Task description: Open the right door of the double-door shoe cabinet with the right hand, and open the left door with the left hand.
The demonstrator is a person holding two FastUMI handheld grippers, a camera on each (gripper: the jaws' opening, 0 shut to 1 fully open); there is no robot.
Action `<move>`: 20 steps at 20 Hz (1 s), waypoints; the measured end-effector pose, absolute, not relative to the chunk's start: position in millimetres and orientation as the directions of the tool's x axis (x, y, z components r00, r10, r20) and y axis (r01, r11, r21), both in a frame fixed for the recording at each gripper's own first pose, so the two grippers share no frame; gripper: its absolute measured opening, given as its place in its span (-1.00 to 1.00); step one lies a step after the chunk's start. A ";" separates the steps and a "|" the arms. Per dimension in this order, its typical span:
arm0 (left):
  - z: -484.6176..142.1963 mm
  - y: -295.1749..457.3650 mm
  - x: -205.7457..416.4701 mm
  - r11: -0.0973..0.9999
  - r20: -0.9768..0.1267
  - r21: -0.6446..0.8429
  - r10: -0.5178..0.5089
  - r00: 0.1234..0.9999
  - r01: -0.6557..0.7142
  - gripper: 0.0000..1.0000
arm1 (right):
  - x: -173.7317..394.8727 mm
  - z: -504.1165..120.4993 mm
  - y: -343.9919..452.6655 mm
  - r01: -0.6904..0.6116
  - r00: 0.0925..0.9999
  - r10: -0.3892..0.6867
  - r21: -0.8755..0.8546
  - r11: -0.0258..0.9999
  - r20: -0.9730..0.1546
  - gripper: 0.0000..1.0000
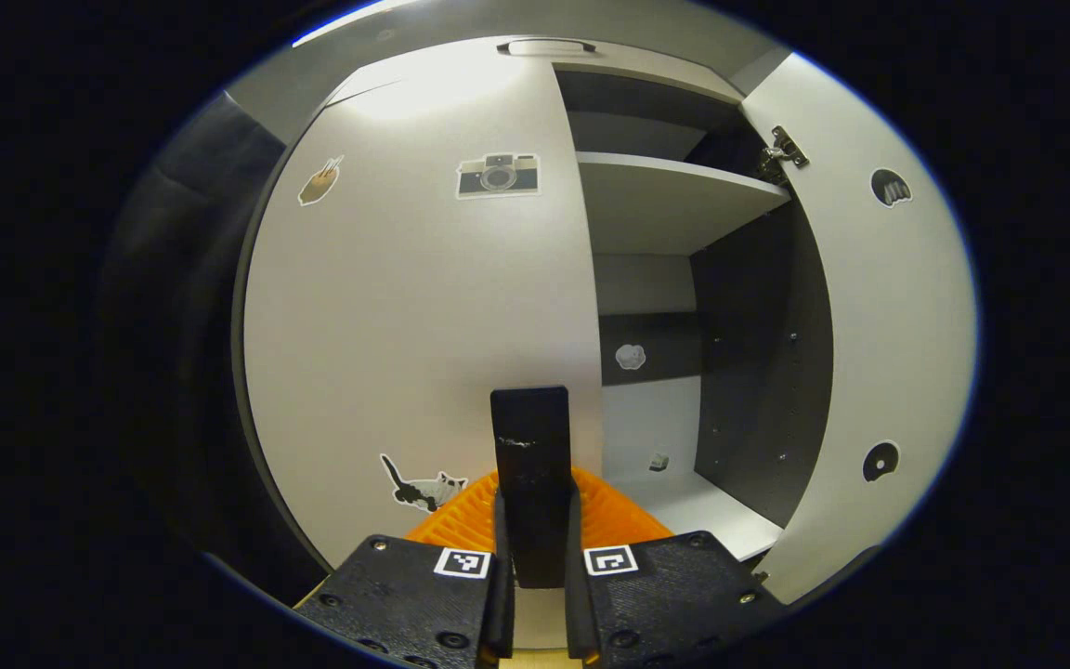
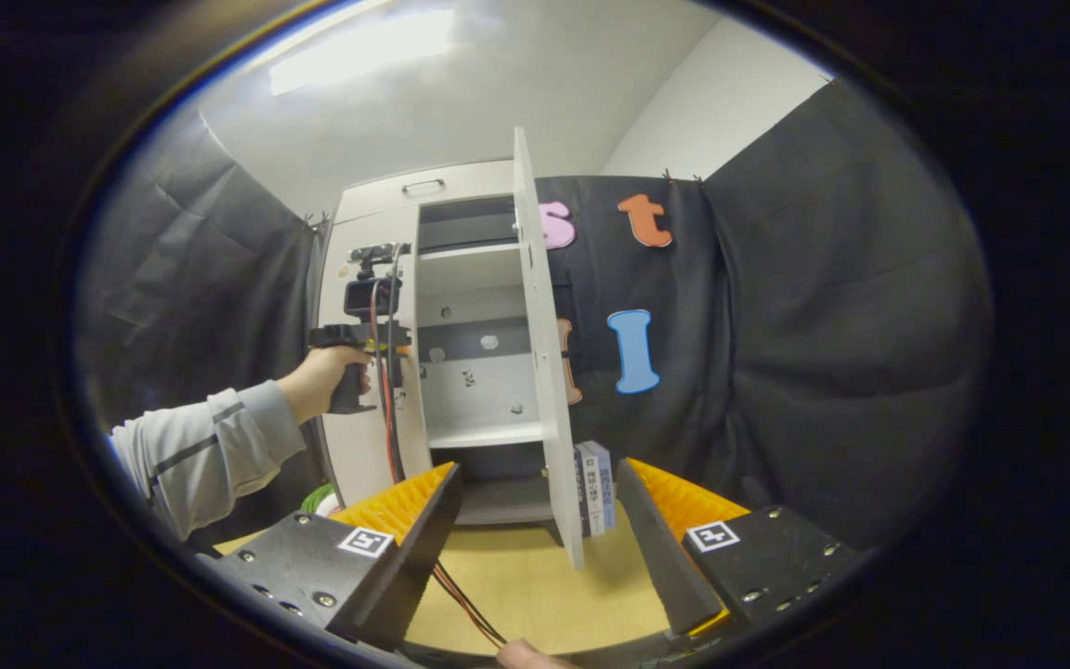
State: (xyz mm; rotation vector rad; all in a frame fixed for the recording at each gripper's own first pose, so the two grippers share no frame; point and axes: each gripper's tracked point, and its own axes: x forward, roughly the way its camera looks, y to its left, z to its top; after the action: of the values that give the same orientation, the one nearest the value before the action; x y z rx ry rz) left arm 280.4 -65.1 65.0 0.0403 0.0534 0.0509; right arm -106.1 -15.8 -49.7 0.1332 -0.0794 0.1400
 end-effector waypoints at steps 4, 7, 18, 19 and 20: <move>66.2 -63.7 260.1 0.999 -0.063 0.042 0.037 0.997 -0.034 -0.60 | -101.3 -52.1 -15.8 -0.137 0.989 0.128 0.136 0.981 0.070 1.00; 66.4 -60.1 237.4 0.999 -0.064 0.041 -0.001 0.998 0.004 -0.60 | -99.3 -57.1 -18.6 -0.120 0.992 0.114 0.128 0.984 0.054 0.97; 70.4 -33.8 177.2 0.997 -0.038 0.032 -0.062 0.997 0.063 -0.60 | -93.8 -61.8 -11.2 -0.111 0.994 0.108 0.124 0.986 0.025 0.98; 70.7 -31.1 173.0 0.997 -0.036 0.033 -0.062 0.997 0.063 -0.60 | -94.8 -61.6 -10.2 -0.113 0.994 0.111 0.120 0.986 0.025 0.98; 71.3 -27.9 169.5 0.997 -0.034 0.035 -0.064 0.997 0.065 -0.60 | -94.7 -61.6 -8.3 -0.116 0.993 0.114 0.117 0.986 0.024 0.92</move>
State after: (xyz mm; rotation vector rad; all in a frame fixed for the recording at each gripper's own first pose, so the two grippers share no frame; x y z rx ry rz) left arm 169.5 -27.9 71.3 0.0366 0.0327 -0.0644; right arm -94.7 -8.3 -61.6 0.1184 -0.0173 0.1154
